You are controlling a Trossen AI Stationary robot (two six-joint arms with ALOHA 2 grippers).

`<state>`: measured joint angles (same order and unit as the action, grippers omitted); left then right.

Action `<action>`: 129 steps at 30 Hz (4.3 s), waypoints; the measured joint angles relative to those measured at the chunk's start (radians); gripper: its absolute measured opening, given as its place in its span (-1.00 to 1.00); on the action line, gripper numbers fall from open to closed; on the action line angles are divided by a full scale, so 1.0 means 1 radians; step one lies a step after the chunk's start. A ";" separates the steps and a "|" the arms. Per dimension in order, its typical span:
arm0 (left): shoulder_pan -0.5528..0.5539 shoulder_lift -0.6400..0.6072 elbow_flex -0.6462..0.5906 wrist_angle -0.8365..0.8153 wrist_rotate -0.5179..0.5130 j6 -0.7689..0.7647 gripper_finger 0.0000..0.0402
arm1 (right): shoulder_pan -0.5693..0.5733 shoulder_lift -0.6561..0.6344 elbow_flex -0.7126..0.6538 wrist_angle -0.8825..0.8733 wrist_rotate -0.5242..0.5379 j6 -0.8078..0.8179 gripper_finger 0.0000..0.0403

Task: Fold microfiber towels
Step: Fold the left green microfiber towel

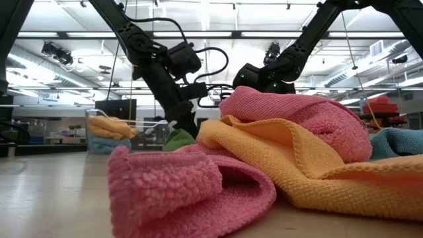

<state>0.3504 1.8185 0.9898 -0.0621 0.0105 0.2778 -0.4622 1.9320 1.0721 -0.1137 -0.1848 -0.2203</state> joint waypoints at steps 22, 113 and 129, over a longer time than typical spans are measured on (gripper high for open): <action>-0.065 -0.134 0.001 -0.029 0.051 0.108 -0.23 | 0.000 0.000 -0.001 0.004 -0.004 0.014 -0.66; -0.206 -0.105 0.000 -0.140 -0.092 0.082 -0.36 | 0.007 -0.145 -0.264 0.218 -0.055 0.054 -0.71; -0.269 0.010 0.002 -0.124 -0.379 0.149 0.20 | 0.024 -0.145 -0.264 0.241 -0.051 0.093 -0.71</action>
<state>0.0815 1.8289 0.9920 -0.1862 -0.3683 0.4272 -0.4382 1.7874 0.8078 0.1276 -0.2359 -0.1276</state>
